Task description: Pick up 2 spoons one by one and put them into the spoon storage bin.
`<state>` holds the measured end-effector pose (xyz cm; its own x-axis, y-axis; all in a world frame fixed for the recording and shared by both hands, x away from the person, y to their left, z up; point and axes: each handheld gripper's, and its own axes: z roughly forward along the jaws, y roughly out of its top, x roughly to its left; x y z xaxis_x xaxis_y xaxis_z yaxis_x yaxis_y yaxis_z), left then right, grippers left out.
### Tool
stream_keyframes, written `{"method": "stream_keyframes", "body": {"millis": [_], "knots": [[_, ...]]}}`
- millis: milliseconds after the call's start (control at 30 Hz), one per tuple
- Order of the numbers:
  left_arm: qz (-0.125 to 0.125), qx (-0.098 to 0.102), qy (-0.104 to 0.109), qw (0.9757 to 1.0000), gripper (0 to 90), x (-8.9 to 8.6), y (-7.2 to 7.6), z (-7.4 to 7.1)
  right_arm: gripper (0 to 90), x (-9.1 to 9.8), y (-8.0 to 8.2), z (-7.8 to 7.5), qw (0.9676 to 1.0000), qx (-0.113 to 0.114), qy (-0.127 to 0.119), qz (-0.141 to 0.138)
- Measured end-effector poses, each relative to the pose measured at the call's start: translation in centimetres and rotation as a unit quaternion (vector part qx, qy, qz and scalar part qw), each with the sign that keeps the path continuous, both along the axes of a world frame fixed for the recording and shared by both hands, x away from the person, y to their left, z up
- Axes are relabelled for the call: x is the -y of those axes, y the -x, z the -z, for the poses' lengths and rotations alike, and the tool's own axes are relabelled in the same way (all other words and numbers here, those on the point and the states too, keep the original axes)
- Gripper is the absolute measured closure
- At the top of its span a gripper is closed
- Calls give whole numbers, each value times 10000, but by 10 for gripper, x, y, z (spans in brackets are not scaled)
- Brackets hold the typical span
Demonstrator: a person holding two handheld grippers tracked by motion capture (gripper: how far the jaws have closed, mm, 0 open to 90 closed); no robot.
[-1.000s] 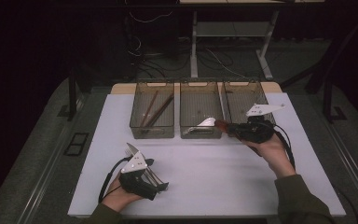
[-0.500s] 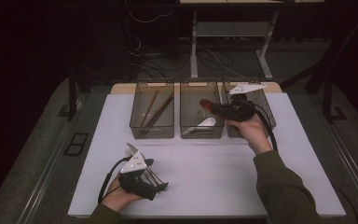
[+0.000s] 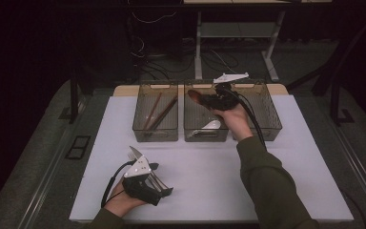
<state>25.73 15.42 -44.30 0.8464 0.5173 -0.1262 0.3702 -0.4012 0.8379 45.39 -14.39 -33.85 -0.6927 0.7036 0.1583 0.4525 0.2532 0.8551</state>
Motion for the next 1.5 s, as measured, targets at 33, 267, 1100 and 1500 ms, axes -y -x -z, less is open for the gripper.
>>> {"method": "stream_keyframes", "body": {"millis": [33, 267, 1100, 1500], "knots": [[13, 5, -24, 10000, 0, 0, 0, 0, 829, -2, -3, 1, 10000, -16, -10, 19], [1, 19, 8, 10000, 0, -1, 0, -1, 829, -8, -16, 15, 9997, -174, 54, 134], [-19, 2, 30, 10000, 0, -1, 1, -1, 624, -12, -22, 33, 9962, -657, 548, 153], [-23, 19, -19, 10000, 0, -2, 0, -1, 339, 4, -3, 20, 9976, -521, 446, 87]]}}
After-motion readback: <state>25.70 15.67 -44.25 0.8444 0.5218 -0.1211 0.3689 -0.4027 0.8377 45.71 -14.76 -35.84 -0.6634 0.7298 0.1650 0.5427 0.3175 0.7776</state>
